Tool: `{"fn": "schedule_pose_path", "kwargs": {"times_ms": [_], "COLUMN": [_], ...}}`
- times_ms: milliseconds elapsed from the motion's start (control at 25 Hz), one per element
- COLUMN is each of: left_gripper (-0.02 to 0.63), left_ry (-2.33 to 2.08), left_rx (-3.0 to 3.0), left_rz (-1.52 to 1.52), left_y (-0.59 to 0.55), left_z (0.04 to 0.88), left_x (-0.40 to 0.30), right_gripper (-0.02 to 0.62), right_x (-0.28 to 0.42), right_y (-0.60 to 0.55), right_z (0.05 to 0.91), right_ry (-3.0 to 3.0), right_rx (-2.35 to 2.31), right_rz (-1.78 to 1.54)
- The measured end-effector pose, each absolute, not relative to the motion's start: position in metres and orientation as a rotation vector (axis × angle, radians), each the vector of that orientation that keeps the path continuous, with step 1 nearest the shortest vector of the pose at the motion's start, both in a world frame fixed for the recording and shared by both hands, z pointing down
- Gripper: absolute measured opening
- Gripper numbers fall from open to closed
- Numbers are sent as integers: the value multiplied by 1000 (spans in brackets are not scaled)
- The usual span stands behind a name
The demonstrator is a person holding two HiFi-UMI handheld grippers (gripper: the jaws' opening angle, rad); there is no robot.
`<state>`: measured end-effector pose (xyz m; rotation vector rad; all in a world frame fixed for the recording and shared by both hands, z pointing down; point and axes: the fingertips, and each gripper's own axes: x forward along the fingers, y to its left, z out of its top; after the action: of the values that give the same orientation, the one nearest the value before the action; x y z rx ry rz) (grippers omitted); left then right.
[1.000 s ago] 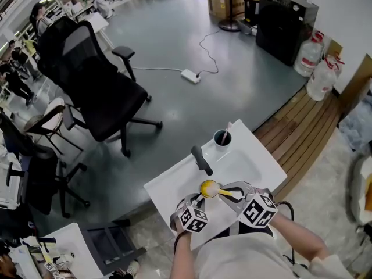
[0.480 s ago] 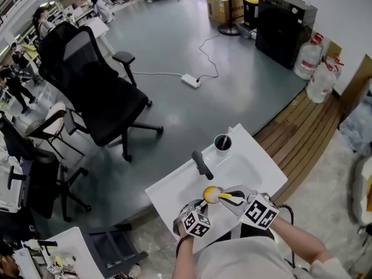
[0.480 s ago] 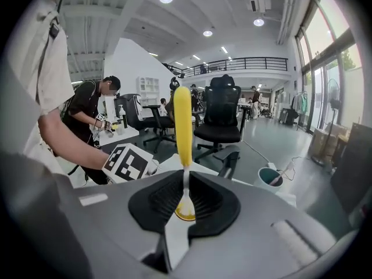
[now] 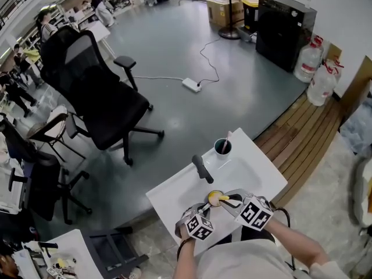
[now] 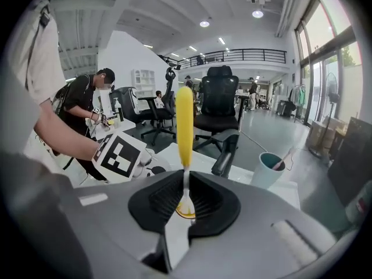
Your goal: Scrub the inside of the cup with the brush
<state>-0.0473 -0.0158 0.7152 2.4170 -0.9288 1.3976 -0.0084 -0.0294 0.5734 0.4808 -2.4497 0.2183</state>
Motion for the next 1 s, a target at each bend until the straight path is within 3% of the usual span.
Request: {"fn": "schedule_pose_path", "kwargs": {"times_ms": [440, 1000], "left_gripper": [61, 60], "left_ry": [-980, -1010], "left_rx": [2412, 2440], "left_rz": [1355, 1330], "left_y": [-24, -28], "left_z": [715, 707], "left_x": [-53, -47], "right_gripper": [32, 34], "right_x": [8, 2], "right_y": [-31, -34], "right_z": [536, 555], "right_ry": [-2494, -2442], "right_rx": [475, 523], "right_rz": [232, 178]}}
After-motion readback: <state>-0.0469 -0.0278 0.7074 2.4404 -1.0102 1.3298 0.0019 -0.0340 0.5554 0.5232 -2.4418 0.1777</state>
